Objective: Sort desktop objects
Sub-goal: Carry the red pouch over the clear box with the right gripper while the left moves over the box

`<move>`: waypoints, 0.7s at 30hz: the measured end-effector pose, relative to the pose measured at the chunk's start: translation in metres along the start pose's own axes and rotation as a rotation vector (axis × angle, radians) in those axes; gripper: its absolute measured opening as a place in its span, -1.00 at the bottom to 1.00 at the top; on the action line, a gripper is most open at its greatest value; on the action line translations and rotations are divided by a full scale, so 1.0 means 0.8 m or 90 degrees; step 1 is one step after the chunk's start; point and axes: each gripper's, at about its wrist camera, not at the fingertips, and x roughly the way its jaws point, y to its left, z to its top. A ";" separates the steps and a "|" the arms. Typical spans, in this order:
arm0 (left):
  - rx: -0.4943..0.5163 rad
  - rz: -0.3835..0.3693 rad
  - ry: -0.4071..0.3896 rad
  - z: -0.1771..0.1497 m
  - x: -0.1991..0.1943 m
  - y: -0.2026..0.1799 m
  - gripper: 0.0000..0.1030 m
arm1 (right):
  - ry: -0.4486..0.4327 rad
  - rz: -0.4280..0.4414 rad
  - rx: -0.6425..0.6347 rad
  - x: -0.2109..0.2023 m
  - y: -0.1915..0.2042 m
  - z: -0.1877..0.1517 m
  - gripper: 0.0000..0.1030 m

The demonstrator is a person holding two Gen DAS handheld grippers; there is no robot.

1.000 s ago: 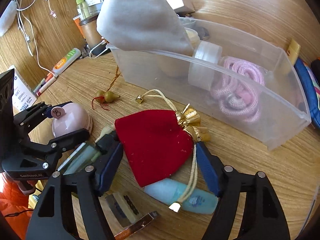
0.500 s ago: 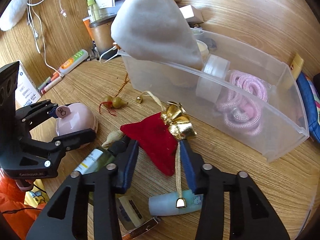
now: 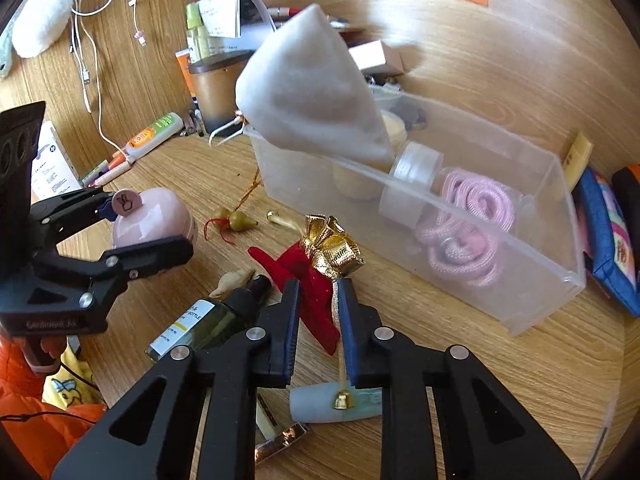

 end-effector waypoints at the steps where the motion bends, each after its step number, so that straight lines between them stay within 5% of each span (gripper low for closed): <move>1: -0.003 -0.001 -0.002 0.000 -0.002 0.000 0.23 | -0.005 -0.002 0.000 -0.003 -0.001 0.000 -0.67; 21: 0.000 0.000 -0.029 0.027 -0.018 -0.007 0.23 | -0.087 -0.033 0.026 -0.057 -0.025 0.010 -0.67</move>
